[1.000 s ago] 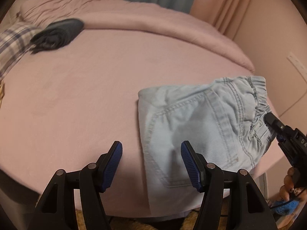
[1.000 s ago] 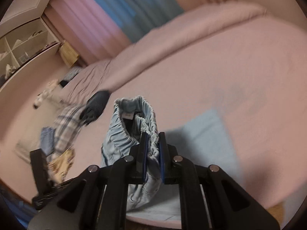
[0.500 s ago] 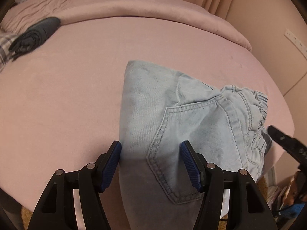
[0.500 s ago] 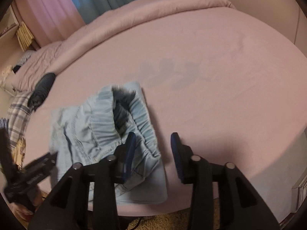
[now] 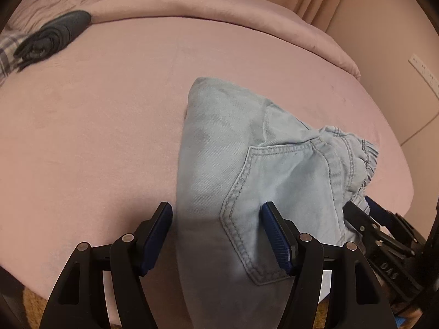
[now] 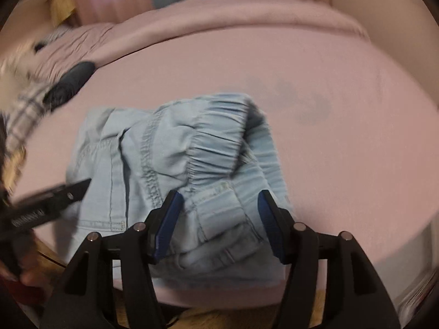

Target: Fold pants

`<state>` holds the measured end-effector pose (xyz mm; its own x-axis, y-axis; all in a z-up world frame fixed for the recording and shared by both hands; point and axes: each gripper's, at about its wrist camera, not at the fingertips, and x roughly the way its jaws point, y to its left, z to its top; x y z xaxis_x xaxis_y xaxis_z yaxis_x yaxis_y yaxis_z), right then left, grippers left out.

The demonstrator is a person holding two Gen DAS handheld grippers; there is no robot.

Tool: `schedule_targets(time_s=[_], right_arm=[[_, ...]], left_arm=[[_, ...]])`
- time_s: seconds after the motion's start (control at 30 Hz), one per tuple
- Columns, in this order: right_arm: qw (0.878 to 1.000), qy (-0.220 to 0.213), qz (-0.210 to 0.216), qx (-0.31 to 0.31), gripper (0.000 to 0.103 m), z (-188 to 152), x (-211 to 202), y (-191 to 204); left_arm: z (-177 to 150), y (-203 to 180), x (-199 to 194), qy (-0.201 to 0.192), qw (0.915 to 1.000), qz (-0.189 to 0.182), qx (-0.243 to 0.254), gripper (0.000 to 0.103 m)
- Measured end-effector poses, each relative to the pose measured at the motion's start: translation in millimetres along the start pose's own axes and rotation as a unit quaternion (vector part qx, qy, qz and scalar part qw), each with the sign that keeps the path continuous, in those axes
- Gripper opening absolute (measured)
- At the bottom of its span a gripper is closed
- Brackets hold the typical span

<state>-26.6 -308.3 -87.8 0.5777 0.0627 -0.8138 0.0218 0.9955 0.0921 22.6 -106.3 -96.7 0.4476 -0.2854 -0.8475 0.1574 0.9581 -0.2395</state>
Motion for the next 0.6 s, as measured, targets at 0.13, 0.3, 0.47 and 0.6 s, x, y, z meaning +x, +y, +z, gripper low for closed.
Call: schedule_targets(time_s=[0.13, 0.3, 0.47, 0.6], right_arm=[[1.0, -0.021, -0.008, 0.019, 0.03, 3.6, -14.8, -7.1], [0.997, -0.078, -0.01, 0.023, 0.03, 9.1, -72.4, -16.4], [0.997, -0.01, -0.07, -0.008, 0.03, -19.1, -42.1, -17.2], [0.997, -0.008, -0.071, -0.001, 0.031, -26.8, -36.3, -23.4]], left_arm=[[0.3, 6.2, -0.2, 0.0, 1.0, -0.003, -0.002, 0.067], [7.9, 9.4, 1.6, 0.005, 0.9993, -0.032, -0.016, 0.067], [21.1, 6.5, -2.8, 0.001, 0.9998, -0.019, -0.002, 0.067], [51.3, 11.1, -12.6, -0.037, 0.9993, 0.001, -0.007, 0.067]])
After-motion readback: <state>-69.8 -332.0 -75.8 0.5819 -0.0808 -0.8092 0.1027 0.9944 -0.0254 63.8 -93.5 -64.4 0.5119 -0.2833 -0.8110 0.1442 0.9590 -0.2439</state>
